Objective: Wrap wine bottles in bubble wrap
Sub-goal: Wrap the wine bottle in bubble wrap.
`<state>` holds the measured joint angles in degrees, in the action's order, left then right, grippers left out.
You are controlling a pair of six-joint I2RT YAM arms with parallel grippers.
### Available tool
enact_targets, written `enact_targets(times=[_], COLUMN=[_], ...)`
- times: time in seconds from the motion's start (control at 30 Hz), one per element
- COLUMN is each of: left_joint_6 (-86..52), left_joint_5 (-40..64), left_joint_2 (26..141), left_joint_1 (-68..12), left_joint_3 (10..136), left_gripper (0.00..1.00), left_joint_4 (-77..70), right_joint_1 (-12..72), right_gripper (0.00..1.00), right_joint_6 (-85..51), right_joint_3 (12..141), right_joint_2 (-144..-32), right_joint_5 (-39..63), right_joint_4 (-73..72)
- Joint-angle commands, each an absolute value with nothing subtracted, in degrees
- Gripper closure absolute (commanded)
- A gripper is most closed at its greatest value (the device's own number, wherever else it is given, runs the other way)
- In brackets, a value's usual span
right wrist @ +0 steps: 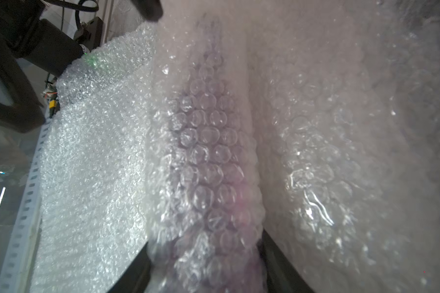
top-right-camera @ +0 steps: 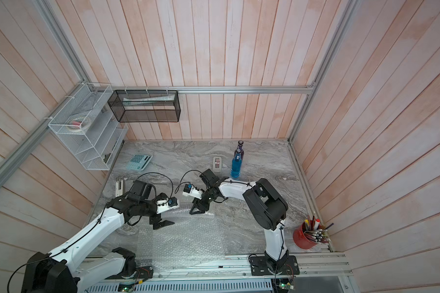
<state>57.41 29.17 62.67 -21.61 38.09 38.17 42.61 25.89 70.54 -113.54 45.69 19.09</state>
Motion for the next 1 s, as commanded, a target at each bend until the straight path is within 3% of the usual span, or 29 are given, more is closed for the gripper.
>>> enact_targets(times=[0.0,0.23,0.47,0.57,0.8,0.97], left_joint_6=[63.06,67.31,70.36,70.64,71.28,69.96], left_joint_5=[25.59,21.80,20.20,16.91,12.12,11.79], left_joint_2=[64.37,71.48,76.90,78.91,82.00,84.50], left_joint_1=[-23.81,-25.56,-26.80,-26.97,-26.98,-26.44], left_joint_3=[35.98,36.88,37.62,38.55,40.90,42.89], left_gripper=[0.03,0.10,0.15,0.26,0.41,0.49], left_joint_4=[31.29,21.31,20.25,19.49,20.34,22.90], right_joint_1=[40.78,40.17,39.90,39.91,39.90,39.90], right_gripper=[0.62,0.61,0.60,0.60,0.58,0.47], right_joint_6=[26.10,27.09,25.77,25.66,26.10,26.74], right_joint_3=[73.47,76.94,78.52,78.96,79.32,80.15], right_joint_2=[-116.58,-120.35,-122.08,-122.26,-121.77,-120.75], right_joint_5=[52.23,54.07,55.78,56.63,56.12,55.64], right_joint_4=[22.94,26.72,27.66,28.25,29.50,30.58])
